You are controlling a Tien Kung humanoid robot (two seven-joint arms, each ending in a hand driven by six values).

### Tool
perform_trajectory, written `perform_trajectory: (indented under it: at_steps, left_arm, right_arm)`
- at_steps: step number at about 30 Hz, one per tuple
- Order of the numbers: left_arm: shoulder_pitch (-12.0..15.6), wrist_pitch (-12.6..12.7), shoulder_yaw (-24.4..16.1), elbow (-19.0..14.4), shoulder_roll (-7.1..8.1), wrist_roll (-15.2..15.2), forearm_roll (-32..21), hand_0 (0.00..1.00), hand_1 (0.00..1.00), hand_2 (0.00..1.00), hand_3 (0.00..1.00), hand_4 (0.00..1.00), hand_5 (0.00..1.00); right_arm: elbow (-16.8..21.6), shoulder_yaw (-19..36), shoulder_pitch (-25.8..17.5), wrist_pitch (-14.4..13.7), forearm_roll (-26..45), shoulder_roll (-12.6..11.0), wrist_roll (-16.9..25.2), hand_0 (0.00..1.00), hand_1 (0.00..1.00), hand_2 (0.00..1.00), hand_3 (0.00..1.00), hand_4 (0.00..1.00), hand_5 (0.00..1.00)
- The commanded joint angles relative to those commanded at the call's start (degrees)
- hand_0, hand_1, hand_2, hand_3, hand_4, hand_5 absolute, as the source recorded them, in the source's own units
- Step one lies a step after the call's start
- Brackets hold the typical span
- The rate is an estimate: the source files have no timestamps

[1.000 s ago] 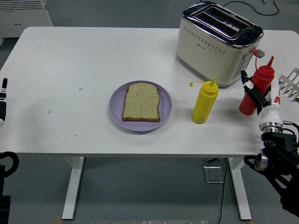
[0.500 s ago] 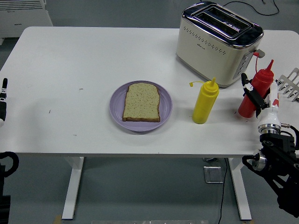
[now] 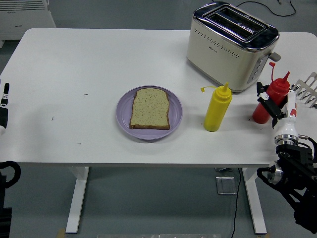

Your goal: Pick up the cup,pour liquid into bread,place the cup on the desk

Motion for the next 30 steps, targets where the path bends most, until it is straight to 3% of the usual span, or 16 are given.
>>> perform_trajectory:
  at_steps: [2, 6, 7, 13, 14, 19, 20, 25, 26, 30]
  left_arm:
    - [0.0, 0.0, 0.0, 0.0, 0.00, 0.0, 0.0, 0.787, 0.744, 0.738, 0.682, 0.566, 0.998]
    - [0.1, 0.0, 0.0, 0.0, 0.00, 0.0, 0.0, 0.787, 0.744, 0.738, 0.682, 0.566, 0.998]
    - [0.2, 0.0, 0.0, 0.0, 0.00, 0.0, 0.0, 0.787, 0.744, 0.737, 0.682, 0.567, 0.998]
    - [0.2, 0.0, 0.1, 0.0, 0.00, 0.0, 0.0, 0.787, 0.744, 0.737, 0.682, 0.567, 0.998]
    - [0.3, 0.0, 0.2, 0.0, 0.00, 0.0, 0.0, 0.787, 0.744, 0.737, 0.681, 0.567, 0.998]
    - [0.3, 0.0, 0.2, 0.0, 0.00, 0.0, 0.0, 0.787, 0.744, 0.737, 0.681, 0.567, 0.998]
    - [0.2, 0.0, 0.2, 0.0, 0.00, 0.0, 0.0, 0.787, 0.745, 0.736, 0.682, 0.568, 0.998]
    - [0.1, 0.0, 0.0, 0.0, 0.00, 0.0, 0.0, 0.787, 0.745, 0.736, 0.682, 0.568, 0.998]
    - [0.1, 0.0, 0.0, 0.0, 0.00, 0.0, 0.0, 0.787, 0.745, 0.737, 0.682, 0.567, 0.998]
    - [0.0, 0.0, -0.1, -0.1, 0.00, 0.0, 0.0, 0.787, 0.745, 0.737, 0.682, 0.567, 0.998]
  right_arm:
    - [0.1, 0.1, -0.2, -0.2, 0.4, 0.0, 0.2, 0.515, 0.463, 0.465, 0.421, 0.788, 0.320]
    - [0.3, 0.2, -0.7, -0.6, 0.5, -0.1, 0.7, 0.515, 0.463, 0.465, 0.421, 0.788, 0.320]
    - [0.5, 0.4, -0.8, -0.7, 0.5, -0.1, 0.8, 0.597, 0.523, 0.524, 0.535, 0.796, 0.326]
    - [1.3, 1.6, -1.7, 0.1, -1.1, -0.4, 0.1, 0.597, 0.523, 0.524, 0.535, 0.796, 0.326]
    - [1.6, 2.0, -2.1, 0.8, -2.1, -0.6, -0.6, 0.732, 0.652, 0.672, 0.852, 0.816, 0.340]
    - [2.2, 3.1, -3.0, 3.0, -4.7, -0.9, -2.4, 0.732, 0.652, 0.672, 0.852, 0.816, 0.340]
    - [2.3, 3.3, -3.3, 3.5, -5.2, -1.0, -2.7, 0.846, 0.767, 0.859, 0.970, 0.827, 0.345]
    - [3.7, 4.7, -4.4, 6.0, -8.0, -1.7, -4.1, 0.846, 0.767, 0.859, 0.970, 0.827, 0.345]
    - [4.0, 5.0, -4.6, 6.3, -8.6, -1.7, -4.3, 0.900, 0.824, 0.940, 0.998, 0.849, 0.352]
    - [5.8, 6.9, -6.0, 7.5, -10.8, -2.2, -5.3, 0.900, 0.824, 0.940, 0.998, 0.849, 0.352]
